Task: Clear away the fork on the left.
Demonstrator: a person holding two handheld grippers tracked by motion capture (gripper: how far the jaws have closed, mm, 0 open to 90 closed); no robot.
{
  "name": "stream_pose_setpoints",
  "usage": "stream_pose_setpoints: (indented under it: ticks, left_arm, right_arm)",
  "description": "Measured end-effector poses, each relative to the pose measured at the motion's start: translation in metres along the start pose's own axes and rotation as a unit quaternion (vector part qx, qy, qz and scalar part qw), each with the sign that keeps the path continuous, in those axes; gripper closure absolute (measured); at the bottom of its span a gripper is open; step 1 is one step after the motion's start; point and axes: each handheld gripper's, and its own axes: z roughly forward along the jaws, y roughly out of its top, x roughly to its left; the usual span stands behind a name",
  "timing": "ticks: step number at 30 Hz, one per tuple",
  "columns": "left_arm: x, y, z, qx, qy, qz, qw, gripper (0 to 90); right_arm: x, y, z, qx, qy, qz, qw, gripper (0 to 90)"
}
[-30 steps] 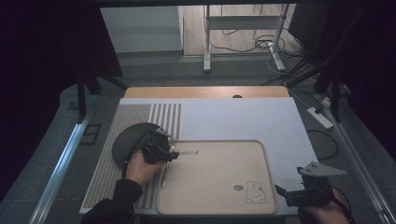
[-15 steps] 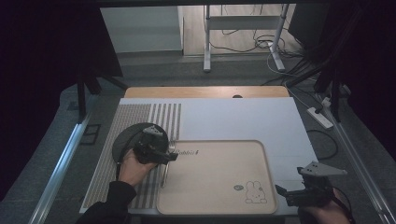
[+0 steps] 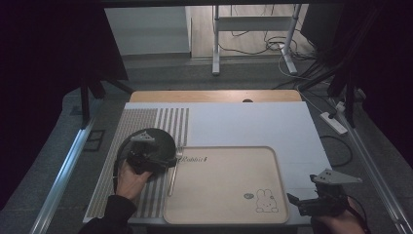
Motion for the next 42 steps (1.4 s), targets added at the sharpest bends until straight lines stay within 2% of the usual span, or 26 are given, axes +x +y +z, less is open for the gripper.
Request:
stream_pose_setpoints:
  ticks: [4,9,13,22,28,42]
  left_arm:
    - [-0.001,-0.005,-0.006,-0.013,0.005,0.004,0.9999,0.0]
    - [-0.006,-0.012,-0.012,-0.021,0.026,0.024,0.9992,0.0]
    - [-0.009,-0.017,-0.017,-0.026,0.029,0.033,0.9987,0.0]
    - [-0.012,-0.028,-0.029,-0.036,0.031,0.031,0.9984,0.0]
    - [-0.016,-0.037,-0.038,-0.042,0.042,0.036,0.9976,0.0]
    - [-0.026,-0.054,-0.052,-0.042,0.049,0.044,0.997,0.0]
  right_arm:
    - [0.0,0.0,0.0,0.001,0.0,0.0,1.0,0.0]
    - [0.0,0.0,0.0,0.0,0.0,0.003,1.0,0.0]
    - [0.0,0.0,0.0,0.002,-0.001,0.002,1.0,0.0]
    - [0.0,0.0,0.001,0.004,-0.003,0.002,1.0,0.0]
    - [0.0,0.0,0.001,0.005,-0.004,0.002,1.0,0.0]
    - [-0.001,0.0,0.0,0.003,-0.008,0.009,0.9999,0.0]
